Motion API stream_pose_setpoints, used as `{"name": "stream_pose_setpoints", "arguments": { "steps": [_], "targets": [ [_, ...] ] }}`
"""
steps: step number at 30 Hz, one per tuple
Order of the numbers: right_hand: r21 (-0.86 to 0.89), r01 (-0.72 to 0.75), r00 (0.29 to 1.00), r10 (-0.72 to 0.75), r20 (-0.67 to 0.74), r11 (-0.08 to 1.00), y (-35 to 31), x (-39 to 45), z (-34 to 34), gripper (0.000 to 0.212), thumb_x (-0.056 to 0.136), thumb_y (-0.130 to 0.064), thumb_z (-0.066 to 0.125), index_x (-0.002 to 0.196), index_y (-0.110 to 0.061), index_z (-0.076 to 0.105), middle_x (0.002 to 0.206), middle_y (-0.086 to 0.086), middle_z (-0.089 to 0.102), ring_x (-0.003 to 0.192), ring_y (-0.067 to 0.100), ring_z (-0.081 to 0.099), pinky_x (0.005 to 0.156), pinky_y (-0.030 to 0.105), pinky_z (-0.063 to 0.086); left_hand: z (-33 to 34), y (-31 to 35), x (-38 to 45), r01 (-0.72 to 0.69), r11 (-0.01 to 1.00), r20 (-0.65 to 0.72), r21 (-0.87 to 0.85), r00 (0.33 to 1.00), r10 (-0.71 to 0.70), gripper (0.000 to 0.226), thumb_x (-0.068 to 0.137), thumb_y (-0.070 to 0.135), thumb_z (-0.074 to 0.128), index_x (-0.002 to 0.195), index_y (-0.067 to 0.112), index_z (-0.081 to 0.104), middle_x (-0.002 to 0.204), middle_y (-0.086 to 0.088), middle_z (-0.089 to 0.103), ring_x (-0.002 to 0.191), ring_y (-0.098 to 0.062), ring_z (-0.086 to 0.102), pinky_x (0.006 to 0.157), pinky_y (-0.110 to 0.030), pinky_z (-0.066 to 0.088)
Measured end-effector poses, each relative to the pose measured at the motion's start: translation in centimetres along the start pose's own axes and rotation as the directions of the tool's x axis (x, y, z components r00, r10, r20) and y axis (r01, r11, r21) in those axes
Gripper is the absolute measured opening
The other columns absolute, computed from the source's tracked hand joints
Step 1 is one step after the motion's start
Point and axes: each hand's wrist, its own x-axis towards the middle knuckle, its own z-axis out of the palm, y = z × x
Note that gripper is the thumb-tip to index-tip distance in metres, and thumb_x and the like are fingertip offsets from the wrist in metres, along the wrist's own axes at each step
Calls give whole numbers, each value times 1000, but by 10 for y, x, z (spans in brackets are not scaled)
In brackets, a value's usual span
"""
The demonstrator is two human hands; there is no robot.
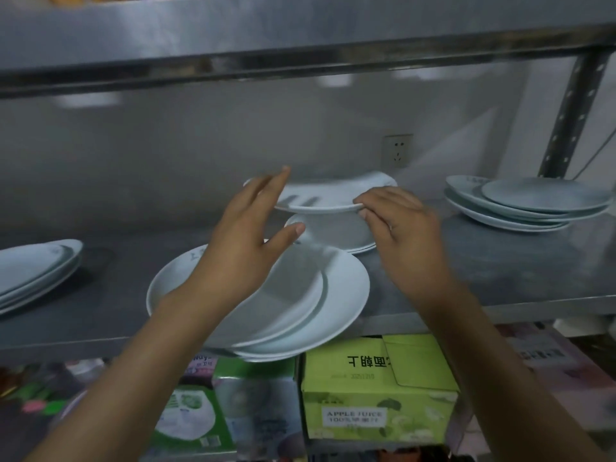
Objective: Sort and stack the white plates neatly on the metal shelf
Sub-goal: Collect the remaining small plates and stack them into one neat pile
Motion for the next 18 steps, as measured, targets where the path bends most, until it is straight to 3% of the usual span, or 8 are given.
{"name": "stream_pose_setpoints", "arguments": {
  "steps": [3,5,8,12,16,18],
  "targets": [
    [21,16,1000,-16,10,1000,-10,-2,-4,16,90,2,56,99,-3,69,99,5,69,96,21,59,91,25,42,-1,7,-2,-18,999,-105,-37,994,14,43,88,28,66,128,17,59,134,-4,52,125,-20,47,102,-22,31],
    [28,4,1000,-5,2,1000,-17,-5,-6,17,90,2,57,99,-3,69,99,5,69,96,21,59,90,26,43,-2,12,-6,-43,997,-184,-66,983,30,29,86,23,70,113,13,67,116,-2,62,110,-20,56,94,-27,42],
    [10,-3,1000,3,-10,1000,-26,-8,-14,17,90,2,56,99,-4,69,98,4,69,97,20,60,91,27,44,-4,20,-12,-100,993,-296,-67,952,76,16,83,19,73,97,11,70,96,2,65,94,-17,58,77,-30,47],
    [-42,8,1000,-8,-20,999,-38,-10,-24,17,89,2,57,100,-5,68,100,4,69,99,20,61,94,20,40,-11,23,-18,-146,985,-324,-91,940,109,12,80,19,76,88,13,68,88,8,62,86,-13,56,78,-18,39],
    [-92,-62,998,64,19,994,-48,-18,-24,23,88,-3,62,109,-8,70,112,7,69,111,21,59,103,26,39,-18,20,-26,-119,973,-304,-196,951,55,11,78,18,76,84,13,68,84,7,62,84,-18,59,76,-29,46],
    [-97,-120,990,126,65,988,-52,-20,-23,27,88,-8,62,114,-11,68,119,8,67,117,22,57,105,32,40,-19,19,-31,-92,964,-283,-249,959,19,11,77,16,77,82,13,68,83,8,61,82,-17,59,72,-27,47]
  ]
}}
